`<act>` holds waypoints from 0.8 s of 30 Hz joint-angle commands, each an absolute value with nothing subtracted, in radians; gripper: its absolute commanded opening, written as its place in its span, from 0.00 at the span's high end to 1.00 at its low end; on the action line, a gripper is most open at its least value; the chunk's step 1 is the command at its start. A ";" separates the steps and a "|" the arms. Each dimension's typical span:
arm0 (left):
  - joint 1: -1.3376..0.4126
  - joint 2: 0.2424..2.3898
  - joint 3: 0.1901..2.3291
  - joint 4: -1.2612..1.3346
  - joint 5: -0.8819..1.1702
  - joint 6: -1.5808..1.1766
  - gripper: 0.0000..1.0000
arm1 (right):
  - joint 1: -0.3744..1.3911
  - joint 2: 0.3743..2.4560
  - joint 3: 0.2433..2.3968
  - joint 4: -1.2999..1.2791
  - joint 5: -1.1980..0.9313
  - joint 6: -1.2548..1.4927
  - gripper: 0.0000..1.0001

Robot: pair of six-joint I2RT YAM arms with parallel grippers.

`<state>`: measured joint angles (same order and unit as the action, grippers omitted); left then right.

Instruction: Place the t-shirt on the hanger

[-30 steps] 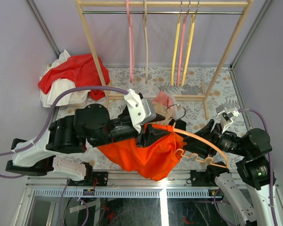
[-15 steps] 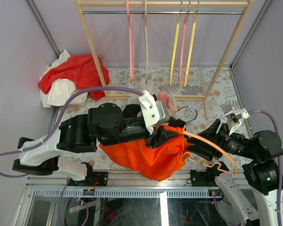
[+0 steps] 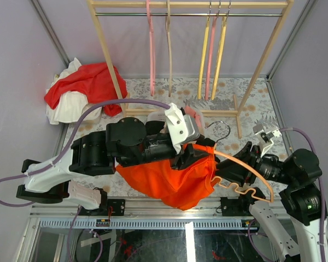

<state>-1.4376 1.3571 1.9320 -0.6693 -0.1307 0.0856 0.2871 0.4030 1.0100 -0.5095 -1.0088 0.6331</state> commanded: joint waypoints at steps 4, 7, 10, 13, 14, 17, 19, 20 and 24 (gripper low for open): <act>-1.421 1.350 1.971 -0.587 -0.165 0.114 1.00 | 0.285 0.432 1.073 -0.692 -0.952 0.532 0.53; -1.420 1.338 1.963 -0.596 -0.171 0.111 1.00 | 0.285 0.430 1.081 -0.724 -0.916 0.513 0.51; -1.420 1.333 1.957 -0.611 -0.183 0.110 1.00 | 0.285 0.437 1.097 -0.772 -0.868 0.481 0.51; -1.418 1.328 1.948 -0.623 -0.201 0.111 1.00 | 0.285 0.441 1.112 -0.801 -0.849 0.464 0.50; -1.418 1.328 1.945 -0.625 -0.206 0.112 1.00 | 0.285 0.442 1.116 -0.805 -0.846 0.463 0.50; -1.419 1.324 1.929 -0.624 -0.212 0.112 1.00 | 0.286 0.438 1.114 -0.805 -0.853 0.466 0.49; -1.418 1.321 1.919 -0.614 -0.213 0.112 1.00 | 0.285 0.432 1.084 -0.738 -0.903 0.515 0.50; -1.417 1.320 1.913 -0.606 -0.208 0.113 1.00 | 0.285 0.427 1.064 -0.692 -0.929 0.545 0.51; -1.414 1.337 1.913 -0.574 -0.181 0.115 1.00 | 0.285 0.411 0.982 -0.496 -1.022 0.689 0.54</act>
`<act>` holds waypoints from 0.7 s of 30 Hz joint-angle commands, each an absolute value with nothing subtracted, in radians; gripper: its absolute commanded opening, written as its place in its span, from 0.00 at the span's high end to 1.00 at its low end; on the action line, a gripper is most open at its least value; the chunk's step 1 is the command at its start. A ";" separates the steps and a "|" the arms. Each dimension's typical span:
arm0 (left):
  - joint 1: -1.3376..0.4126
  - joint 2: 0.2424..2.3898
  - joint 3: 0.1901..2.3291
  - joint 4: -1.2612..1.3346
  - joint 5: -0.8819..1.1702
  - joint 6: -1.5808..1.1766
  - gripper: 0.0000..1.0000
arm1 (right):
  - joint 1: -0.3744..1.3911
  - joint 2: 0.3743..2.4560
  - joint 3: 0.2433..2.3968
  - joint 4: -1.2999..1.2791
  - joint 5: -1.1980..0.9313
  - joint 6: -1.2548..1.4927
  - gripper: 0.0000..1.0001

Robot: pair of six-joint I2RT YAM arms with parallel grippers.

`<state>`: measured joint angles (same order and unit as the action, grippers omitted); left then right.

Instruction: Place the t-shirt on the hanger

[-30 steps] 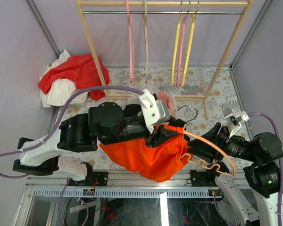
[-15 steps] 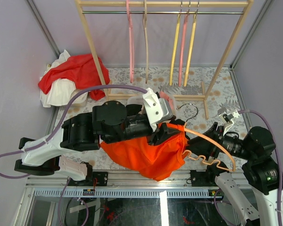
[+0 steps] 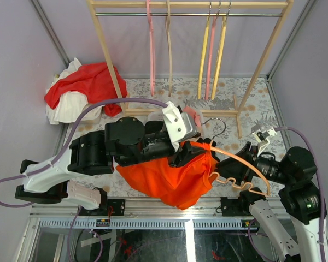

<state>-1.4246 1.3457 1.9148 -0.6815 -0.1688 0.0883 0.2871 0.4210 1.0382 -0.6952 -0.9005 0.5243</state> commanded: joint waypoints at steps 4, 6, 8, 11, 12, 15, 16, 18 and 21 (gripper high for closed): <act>-1.411 1.358 1.920 -0.549 -0.139 0.115 1.00 | 0.285 0.430 0.962 -0.448 -1.021 0.707 0.54; -1.408 1.363 1.924 -0.533 -0.117 0.111 1.00 | 0.286 0.440 0.951 -0.423 -1.029 0.713 0.53; -1.407 1.374 1.931 -0.525 -0.100 0.110 1.00 | 0.286 0.445 0.931 -0.371 -1.038 0.743 0.53; -1.403 1.392 1.943 -0.520 -0.081 0.106 1.00 | 0.286 0.451 0.906 -0.299 -1.056 0.781 0.52; -1.401 1.396 1.945 -0.517 -0.074 0.105 1.00 | 0.286 0.454 0.899 -0.278 -1.064 0.791 0.52; -1.397 1.406 1.949 -0.506 -0.056 0.103 1.00 | 0.285 0.463 0.878 -0.222 -1.085 0.812 0.48; -1.395 1.409 1.950 -0.502 -0.049 0.102 1.00 | 0.286 0.467 0.873 -0.212 -1.089 0.814 0.48; -1.390 1.413 1.954 -0.495 -0.036 0.100 1.00 | 0.285 0.474 0.863 -0.208 -1.094 0.805 0.45; -1.381 1.427 1.967 -0.484 -0.014 0.098 1.00 | 0.285 0.482 0.851 -0.215 -1.092 0.780 0.42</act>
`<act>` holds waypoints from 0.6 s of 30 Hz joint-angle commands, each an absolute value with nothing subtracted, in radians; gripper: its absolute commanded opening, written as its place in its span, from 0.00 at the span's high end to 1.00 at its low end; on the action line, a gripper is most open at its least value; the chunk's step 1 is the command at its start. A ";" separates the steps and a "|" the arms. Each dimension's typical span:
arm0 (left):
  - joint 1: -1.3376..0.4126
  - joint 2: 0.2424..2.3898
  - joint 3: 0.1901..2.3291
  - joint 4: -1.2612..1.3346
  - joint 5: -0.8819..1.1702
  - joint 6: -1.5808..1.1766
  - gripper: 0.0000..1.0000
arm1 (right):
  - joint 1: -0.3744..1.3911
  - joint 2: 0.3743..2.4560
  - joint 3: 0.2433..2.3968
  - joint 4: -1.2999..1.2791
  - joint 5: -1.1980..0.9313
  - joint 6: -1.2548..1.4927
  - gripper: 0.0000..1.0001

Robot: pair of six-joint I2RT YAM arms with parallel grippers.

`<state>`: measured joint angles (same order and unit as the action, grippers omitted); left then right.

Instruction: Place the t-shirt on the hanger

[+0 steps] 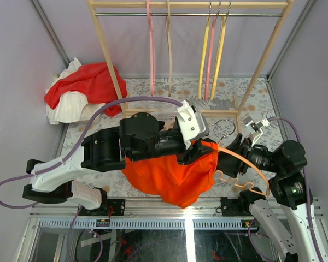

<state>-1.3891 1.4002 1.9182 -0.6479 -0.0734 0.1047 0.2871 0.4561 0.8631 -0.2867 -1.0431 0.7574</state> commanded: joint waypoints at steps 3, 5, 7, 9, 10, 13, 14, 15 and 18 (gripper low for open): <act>-1.371 1.446 1.986 -0.472 0.010 0.092 1.00 | 0.285 0.495 0.845 -0.251 -1.082 0.740 0.41; -1.366 1.460 1.996 -0.458 0.028 0.088 1.00 | 0.286 0.502 0.848 -0.274 -1.074 0.715 0.41; -1.359 1.470 1.996 -0.440 0.051 0.082 1.00 | 0.286 0.510 0.847 -0.294 -1.060 0.696 0.41; -1.351 1.480 1.995 -0.420 0.071 0.073 1.00 | 0.286 0.524 0.851 -0.321 -1.048 0.667 0.41; -1.348 1.485 1.992 -0.410 0.081 0.069 1.00 | 0.286 0.528 0.851 -0.329 -1.043 0.658 0.41; -1.338 1.494 1.981 -0.375 0.113 0.053 1.00 | 0.285 0.539 0.852 -0.330 -1.039 0.646 0.40; -1.336 1.497 1.978 -0.362 0.124 0.047 1.00 | 0.285 0.543 0.850 -0.325 -1.034 0.646 0.40; -1.334 1.501 1.976 -0.351 0.132 0.041 1.00 | 0.285 0.548 0.848 -0.323 -1.033 0.644 0.40; -1.329 1.512 1.977 -0.327 0.156 0.029 1.00 | 0.286 0.566 0.845 -0.339 -1.008 0.622 0.48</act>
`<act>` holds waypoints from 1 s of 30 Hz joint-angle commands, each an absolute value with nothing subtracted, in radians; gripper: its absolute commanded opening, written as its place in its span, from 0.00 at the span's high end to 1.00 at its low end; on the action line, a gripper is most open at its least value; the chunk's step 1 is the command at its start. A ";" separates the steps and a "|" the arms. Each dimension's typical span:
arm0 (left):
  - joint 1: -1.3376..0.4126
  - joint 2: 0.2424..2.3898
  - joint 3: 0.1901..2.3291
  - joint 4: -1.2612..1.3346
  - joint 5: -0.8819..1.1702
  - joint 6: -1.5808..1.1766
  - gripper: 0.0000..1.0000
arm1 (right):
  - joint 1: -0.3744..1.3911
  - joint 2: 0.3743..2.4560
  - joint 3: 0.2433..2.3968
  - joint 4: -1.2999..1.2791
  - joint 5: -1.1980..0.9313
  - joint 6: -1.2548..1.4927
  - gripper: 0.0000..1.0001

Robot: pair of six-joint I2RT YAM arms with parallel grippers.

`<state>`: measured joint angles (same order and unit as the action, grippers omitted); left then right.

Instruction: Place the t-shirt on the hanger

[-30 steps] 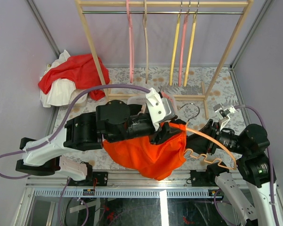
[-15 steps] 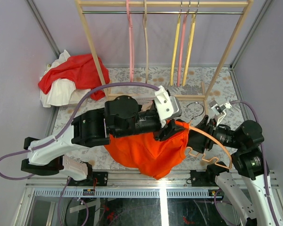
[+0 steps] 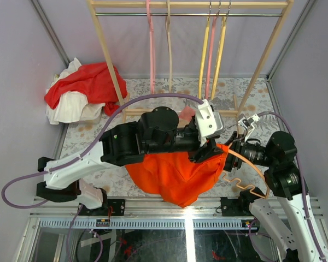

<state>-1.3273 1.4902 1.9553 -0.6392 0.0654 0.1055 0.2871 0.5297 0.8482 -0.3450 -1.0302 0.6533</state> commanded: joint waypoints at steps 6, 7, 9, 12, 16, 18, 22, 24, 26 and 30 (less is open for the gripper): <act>-1.328 1.503 1.985 -0.360 0.138 0.032 1.00 | 0.285 0.595 0.879 -0.540 -0.792 0.477 0.91; -1.327 1.496 1.986 -0.382 0.127 0.037 1.00 | 0.285 0.594 0.894 -0.587 -0.740 0.450 0.95; -1.327 1.474 1.979 -0.426 0.088 0.048 1.00 | 0.286 0.587 0.911 -0.653 -0.647 0.415 0.99; -1.327 1.413 1.937 -0.467 0.018 0.062 1.00 | 0.285 0.565 0.923 -0.707 -0.561 0.401 1.00; -1.325 1.324 1.876 -0.497 -0.045 0.068 1.00 | 0.285 0.534 0.943 -0.729 -0.551 0.412 1.00; -1.325 1.277 1.848 -0.506 -0.072 0.068 1.00 | 0.285 0.527 0.969 -0.755 -0.538 0.409 1.00; -1.323 1.213 1.807 -0.531 -0.138 0.071 1.00 | 0.285 0.507 1.018 -0.806 -0.533 0.399 1.00; -1.322 1.189 1.785 -0.537 -0.176 0.076 1.00 | 0.285 0.501 1.034 -0.821 -0.548 0.398 1.00; -1.323 1.166 1.764 -0.533 -0.200 0.079 1.00 | 0.285 0.496 1.037 -0.832 -0.563 0.403 1.00; -1.324 1.148 1.717 -0.515 -0.246 0.078 1.00 | 0.286 0.491 1.002 -0.807 -0.586 0.421 1.00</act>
<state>-1.3220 1.1366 1.7691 -0.5739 -0.1650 0.0723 0.2871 0.4953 0.9962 -0.8326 -0.5663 0.4068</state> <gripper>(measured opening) 0.001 0.020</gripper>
